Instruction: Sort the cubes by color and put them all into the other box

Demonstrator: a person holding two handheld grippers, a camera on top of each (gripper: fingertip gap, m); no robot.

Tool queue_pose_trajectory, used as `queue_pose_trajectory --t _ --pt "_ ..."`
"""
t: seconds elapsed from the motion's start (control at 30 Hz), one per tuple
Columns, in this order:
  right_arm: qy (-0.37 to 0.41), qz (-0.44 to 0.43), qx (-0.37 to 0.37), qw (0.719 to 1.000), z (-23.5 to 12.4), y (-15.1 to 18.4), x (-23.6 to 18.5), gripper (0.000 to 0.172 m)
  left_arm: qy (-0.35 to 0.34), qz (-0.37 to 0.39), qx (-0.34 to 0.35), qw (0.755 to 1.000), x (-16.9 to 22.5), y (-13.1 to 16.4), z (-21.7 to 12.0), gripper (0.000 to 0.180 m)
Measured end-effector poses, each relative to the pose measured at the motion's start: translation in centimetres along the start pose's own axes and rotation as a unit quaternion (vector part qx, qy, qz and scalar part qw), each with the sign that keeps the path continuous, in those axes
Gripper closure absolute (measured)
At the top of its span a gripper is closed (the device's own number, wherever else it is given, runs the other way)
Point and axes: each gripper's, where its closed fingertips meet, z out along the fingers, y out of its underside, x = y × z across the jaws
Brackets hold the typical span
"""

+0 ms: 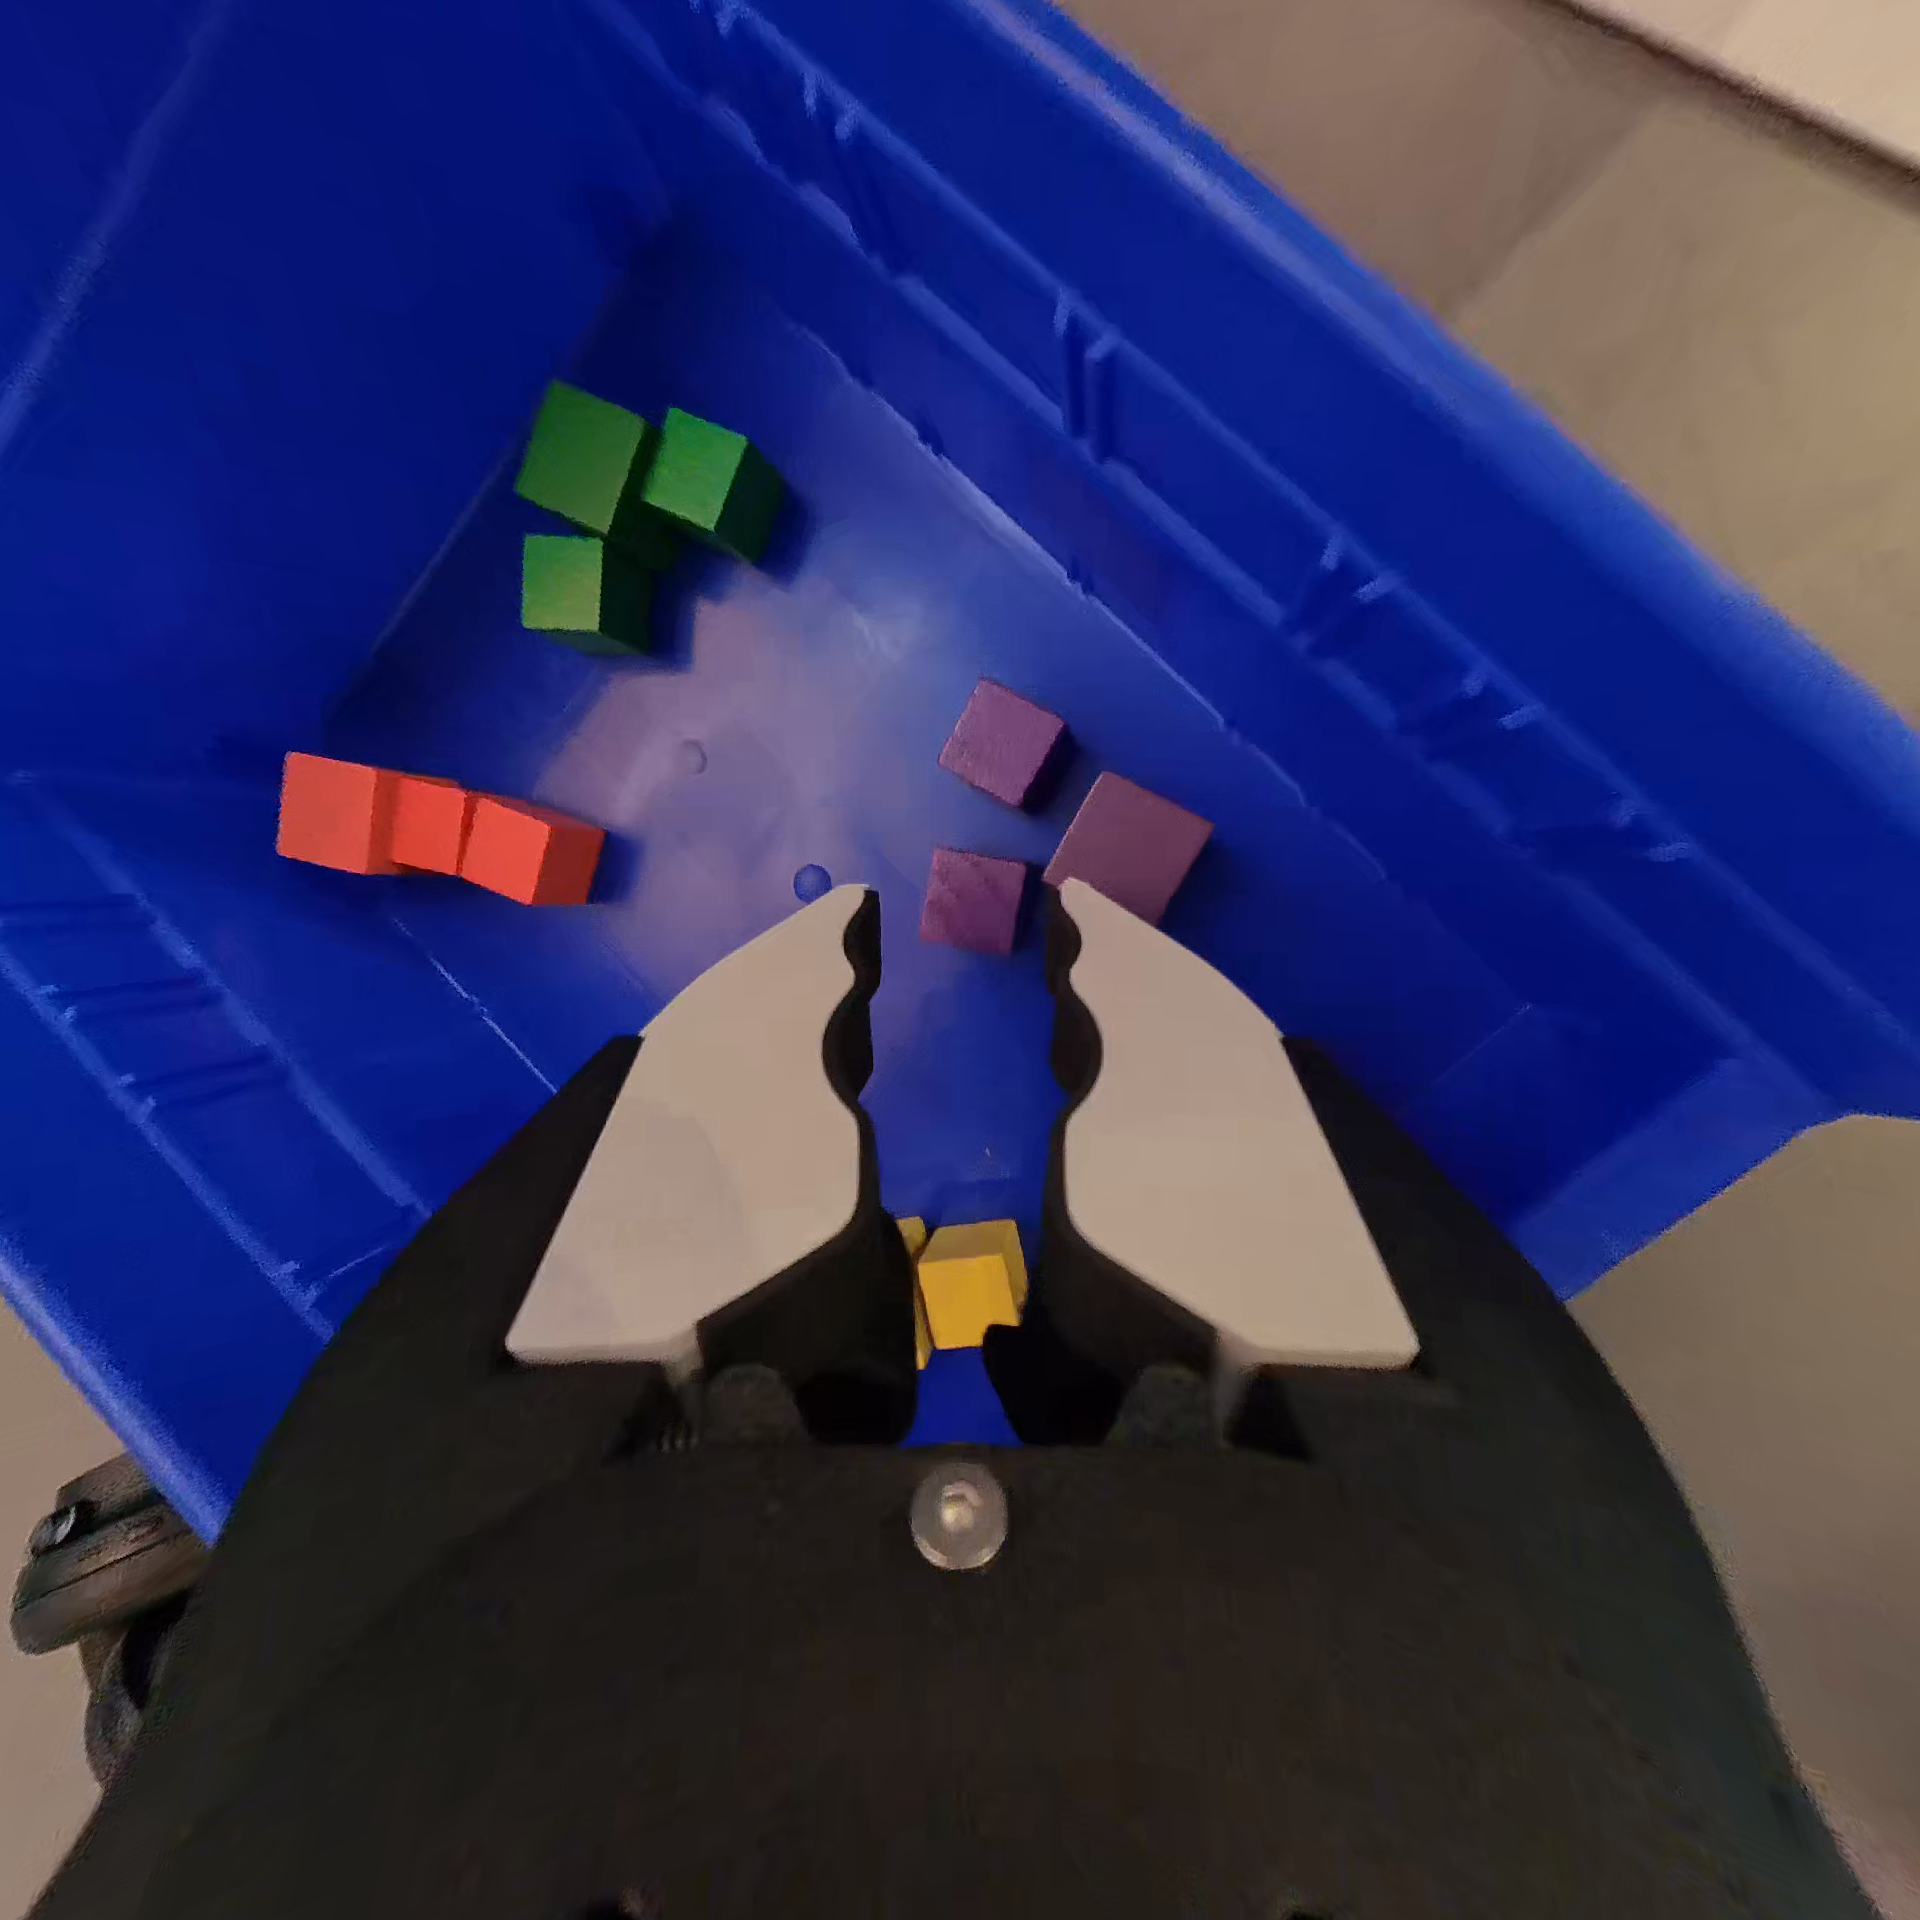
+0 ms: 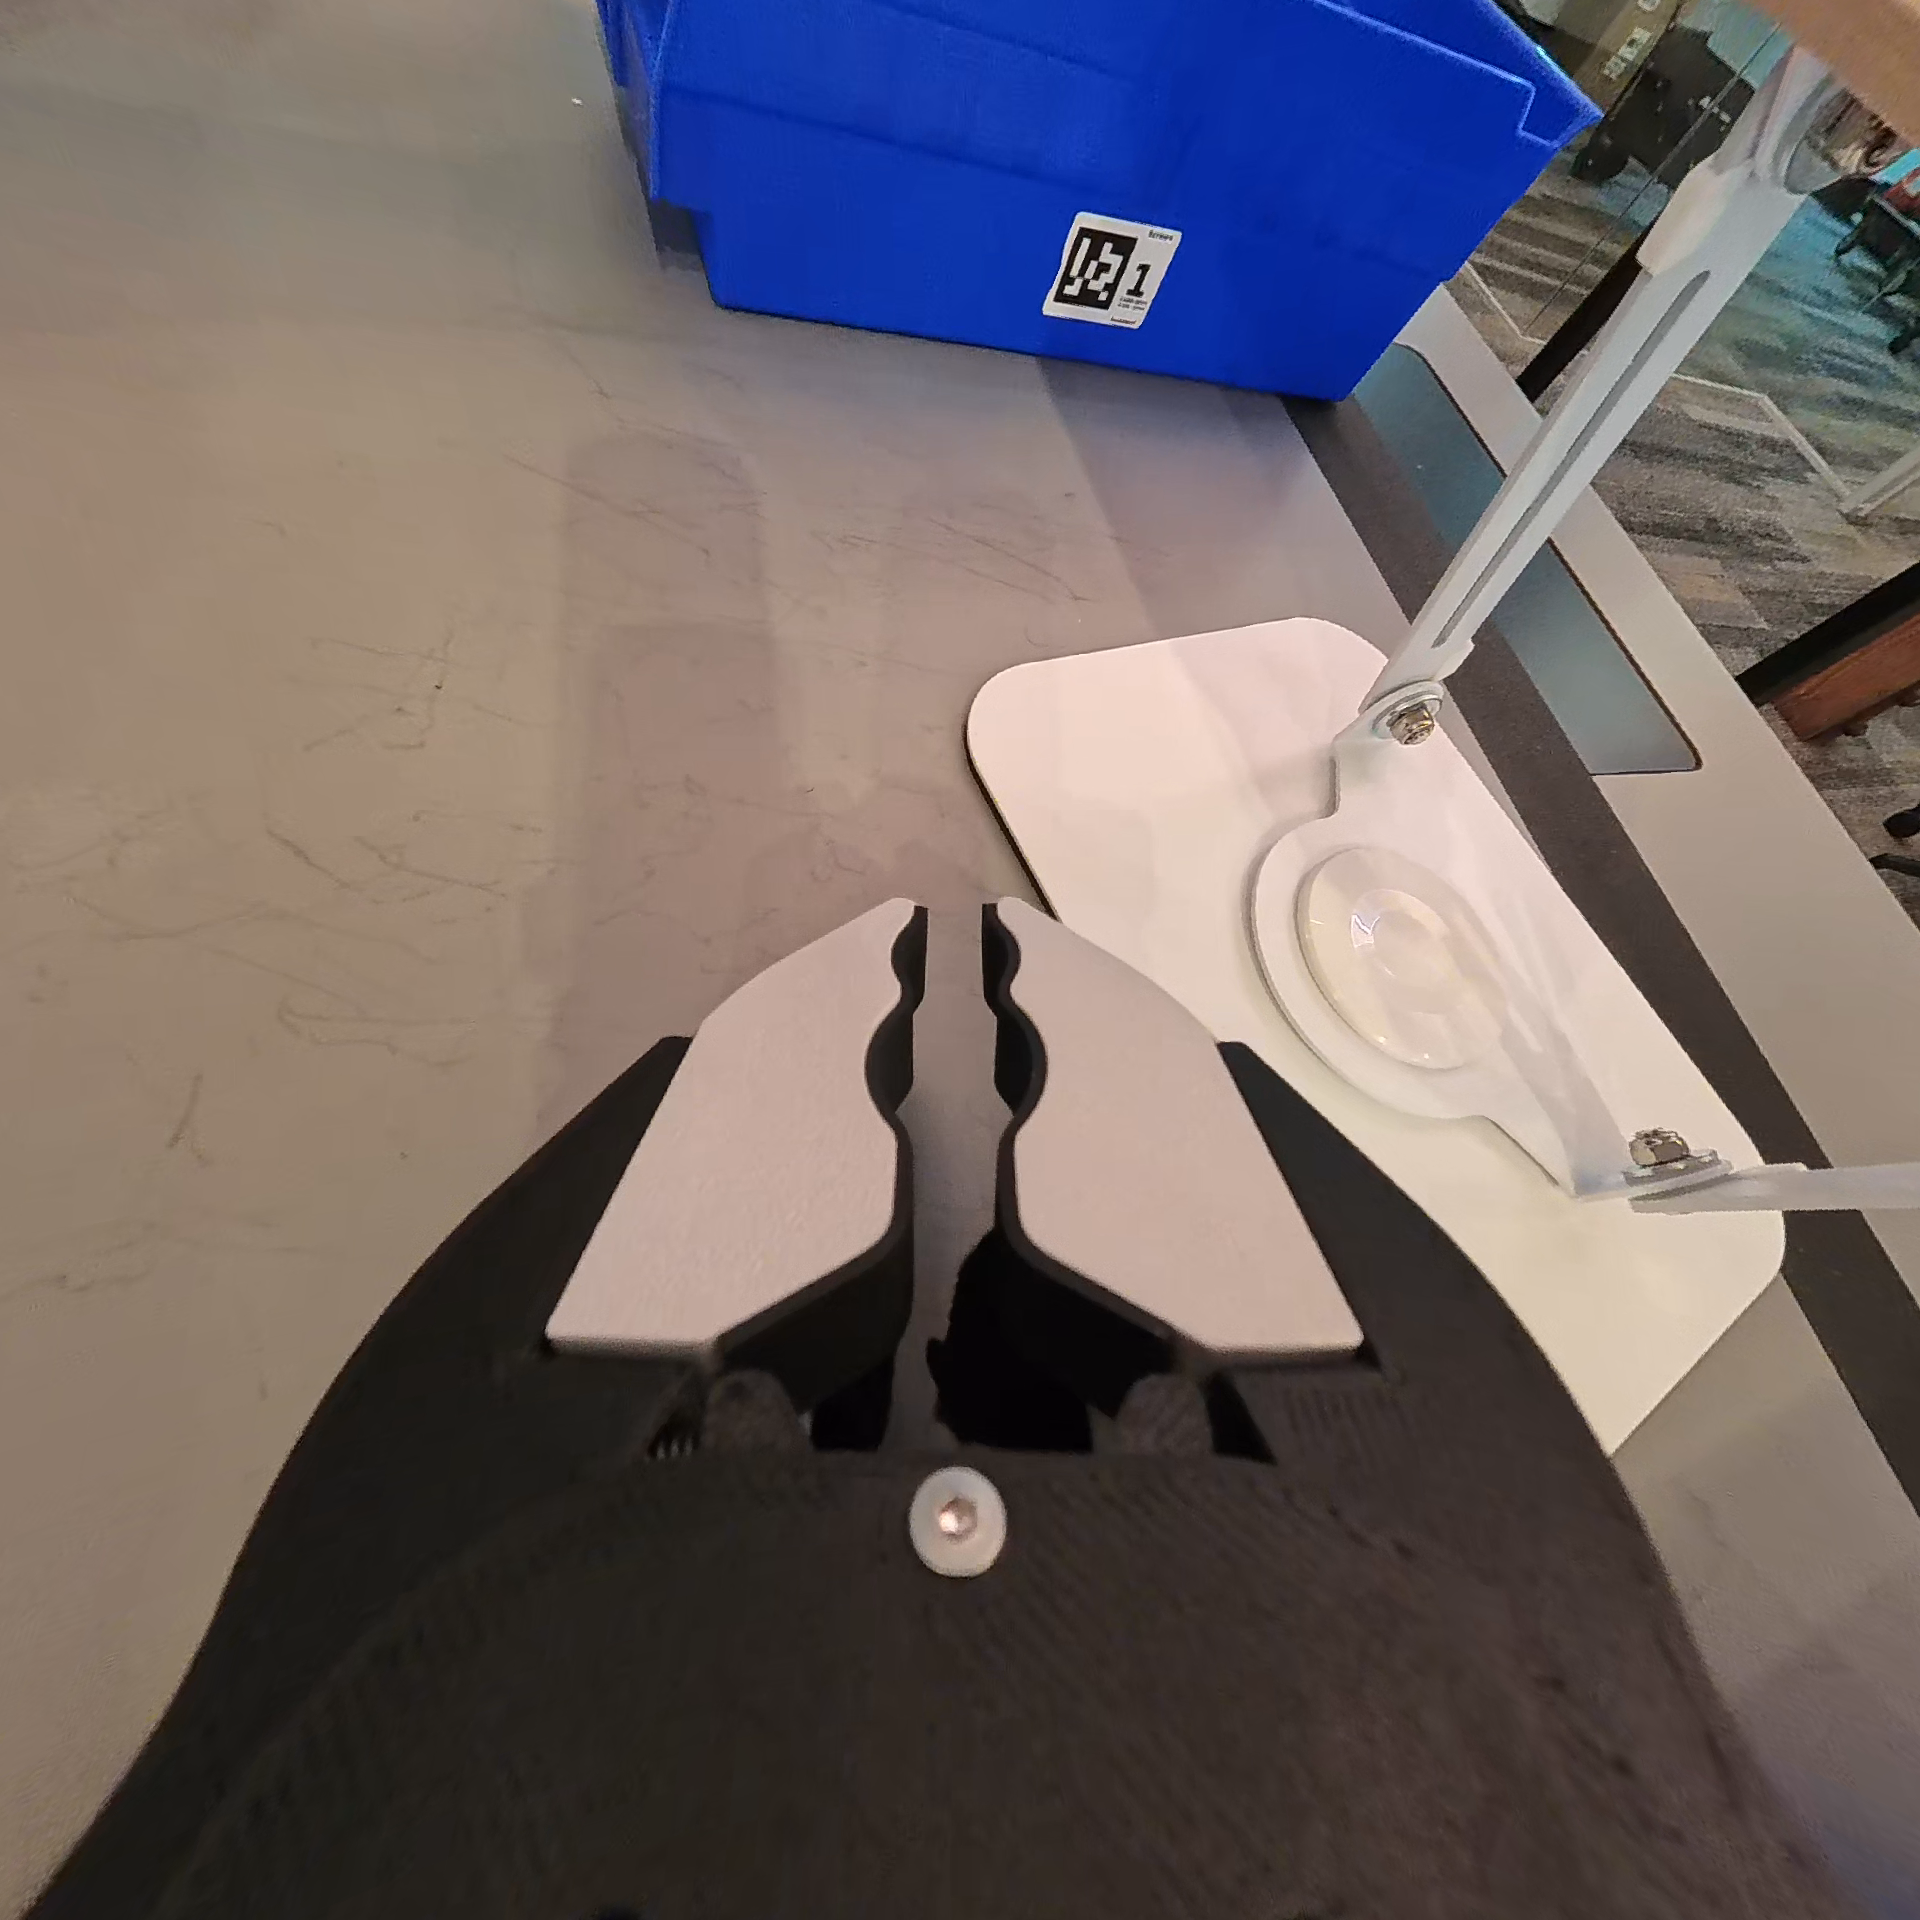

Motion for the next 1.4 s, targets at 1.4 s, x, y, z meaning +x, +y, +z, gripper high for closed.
queue_pose_trajectory --t 1.4 --pt "0.185 -0.141 0.179 0.956 -8.8 -12.1 2.4 0.139 0.255 0.072 0.396 0.879 15.2 -19.9 -16.6 0.158"
